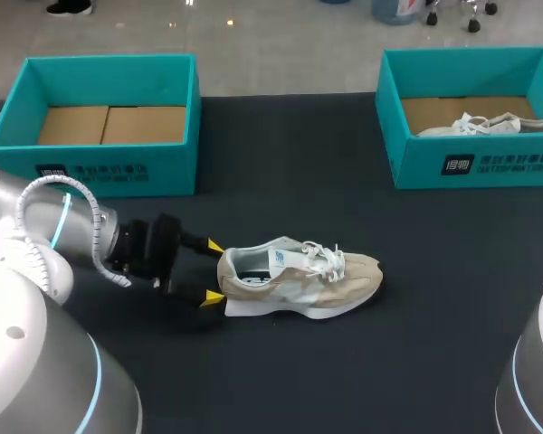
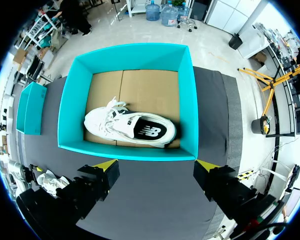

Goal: Take the shoe out of the shoebox, open the shoe tongue, remove and reinsert the insole, then place the shoe into the shoebox

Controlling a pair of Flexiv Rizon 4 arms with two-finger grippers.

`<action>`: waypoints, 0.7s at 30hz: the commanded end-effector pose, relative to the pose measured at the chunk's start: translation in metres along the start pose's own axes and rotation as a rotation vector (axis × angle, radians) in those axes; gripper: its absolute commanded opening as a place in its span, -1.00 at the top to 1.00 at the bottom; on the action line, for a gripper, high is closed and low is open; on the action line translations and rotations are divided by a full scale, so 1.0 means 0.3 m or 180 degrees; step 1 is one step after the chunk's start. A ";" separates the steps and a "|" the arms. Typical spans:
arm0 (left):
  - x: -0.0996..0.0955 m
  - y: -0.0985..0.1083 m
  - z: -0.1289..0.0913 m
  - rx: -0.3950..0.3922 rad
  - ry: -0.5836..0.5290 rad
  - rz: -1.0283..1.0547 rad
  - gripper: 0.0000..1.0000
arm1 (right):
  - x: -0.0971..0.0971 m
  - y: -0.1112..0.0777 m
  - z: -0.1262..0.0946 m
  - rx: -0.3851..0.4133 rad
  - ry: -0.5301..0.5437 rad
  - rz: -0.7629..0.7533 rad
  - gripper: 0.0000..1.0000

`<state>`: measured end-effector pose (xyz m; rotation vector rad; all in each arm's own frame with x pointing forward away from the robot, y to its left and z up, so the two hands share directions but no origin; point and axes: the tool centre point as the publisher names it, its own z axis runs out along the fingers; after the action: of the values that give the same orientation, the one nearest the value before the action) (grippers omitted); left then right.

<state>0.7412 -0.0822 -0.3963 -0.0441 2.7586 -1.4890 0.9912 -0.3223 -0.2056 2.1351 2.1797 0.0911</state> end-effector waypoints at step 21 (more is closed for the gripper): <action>-0.018 -0.003 0.143 0.0031 0.0089 0.0004 -1.00 | 0.000 0.003 0.000 0.0006 -0.0002 0.0000 -1.00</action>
<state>0.7454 -0.1135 -0.4150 -0.0213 2.7716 -1.5161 0.9912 -0.3223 -0.2056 2.1351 2.1797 0.0911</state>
